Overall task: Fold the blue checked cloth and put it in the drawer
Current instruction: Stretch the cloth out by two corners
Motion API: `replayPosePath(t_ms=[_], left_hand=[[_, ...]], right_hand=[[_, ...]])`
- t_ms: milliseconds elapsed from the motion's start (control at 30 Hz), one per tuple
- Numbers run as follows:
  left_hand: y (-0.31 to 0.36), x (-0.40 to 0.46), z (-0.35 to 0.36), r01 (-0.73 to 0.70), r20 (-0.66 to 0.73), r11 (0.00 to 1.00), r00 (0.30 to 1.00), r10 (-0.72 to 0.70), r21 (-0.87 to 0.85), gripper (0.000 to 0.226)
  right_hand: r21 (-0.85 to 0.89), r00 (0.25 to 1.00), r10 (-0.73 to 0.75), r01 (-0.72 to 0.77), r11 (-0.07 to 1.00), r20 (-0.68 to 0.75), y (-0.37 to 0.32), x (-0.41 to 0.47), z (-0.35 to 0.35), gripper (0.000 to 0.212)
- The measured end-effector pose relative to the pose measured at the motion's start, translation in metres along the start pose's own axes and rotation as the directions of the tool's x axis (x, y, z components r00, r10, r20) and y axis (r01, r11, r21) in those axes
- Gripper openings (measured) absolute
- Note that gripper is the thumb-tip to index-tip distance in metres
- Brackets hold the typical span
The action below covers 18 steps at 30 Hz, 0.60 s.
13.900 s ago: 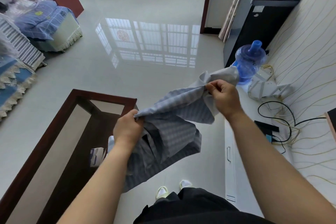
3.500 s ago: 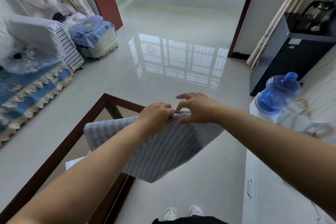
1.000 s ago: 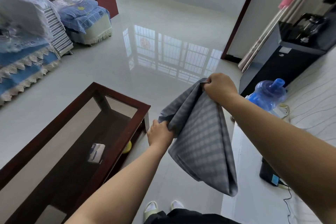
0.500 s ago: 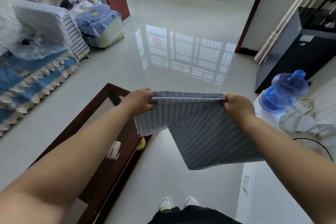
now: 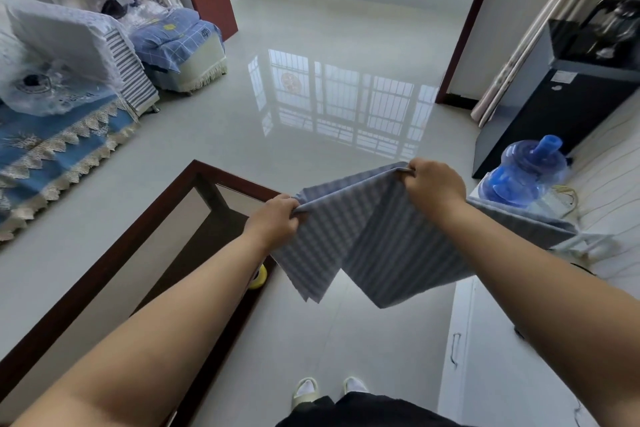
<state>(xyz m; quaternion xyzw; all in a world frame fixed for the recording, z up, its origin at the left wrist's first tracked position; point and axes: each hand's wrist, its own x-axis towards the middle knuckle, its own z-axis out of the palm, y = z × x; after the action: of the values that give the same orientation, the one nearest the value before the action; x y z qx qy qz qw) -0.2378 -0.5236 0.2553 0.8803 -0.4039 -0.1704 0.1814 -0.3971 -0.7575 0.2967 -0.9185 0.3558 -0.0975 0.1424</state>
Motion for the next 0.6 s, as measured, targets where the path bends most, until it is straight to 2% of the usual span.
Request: replayPosePath(t_ms=[133,233,300,400,500,600], left_hand=[[0.009,0.004,-0.022,-0.044,-0.251,0.991,0.965,0.075,0.125,0.018],[0.022,0.015,-0.057,-0.156,-0.31,0.928,0.913,0.266,0.339,0.017],[0.037,0.023,-0.074,-0.25,-0.281,0.856,0.871,0.403,0.453,0.017],[0.06,0.033,-0.092,-0.361,-0.186,0.735,0.817,0.546,0.574,0.017],[0.08,0.037,-0.108,-0.464,-0.089,0.585,0.729,0.679,0.665,0.019],[0.086,0.038,-0.125,-0.506,-0.072,0.505,0.653,0.754,0.699,0.018]], right_hand=[[-0.001,0.997,-0.027,0.027,1.0,0.066,0.015,-0.004,0.003,0.024],[0.063,0.992,-0.068,0.062,0.996,0.108,0.028,-0.021,0.016,0.028],[0.151,0.99,-0.067,0.048,0.987,0.124,0.037,-0.034,0.032,0.029],[0.287,0.968,-0.039,-0.035,0.957,0.25,0.05,-0.046,0.064,0.022],[0.325,0.939,-0.031,-0.087,0.942,0.343,0.053,-0.055,0.097,0.02],[0.365,0.934,-0.039,-0.1,0.926,0.356,0.038,-0.057,0.12,0.02]])
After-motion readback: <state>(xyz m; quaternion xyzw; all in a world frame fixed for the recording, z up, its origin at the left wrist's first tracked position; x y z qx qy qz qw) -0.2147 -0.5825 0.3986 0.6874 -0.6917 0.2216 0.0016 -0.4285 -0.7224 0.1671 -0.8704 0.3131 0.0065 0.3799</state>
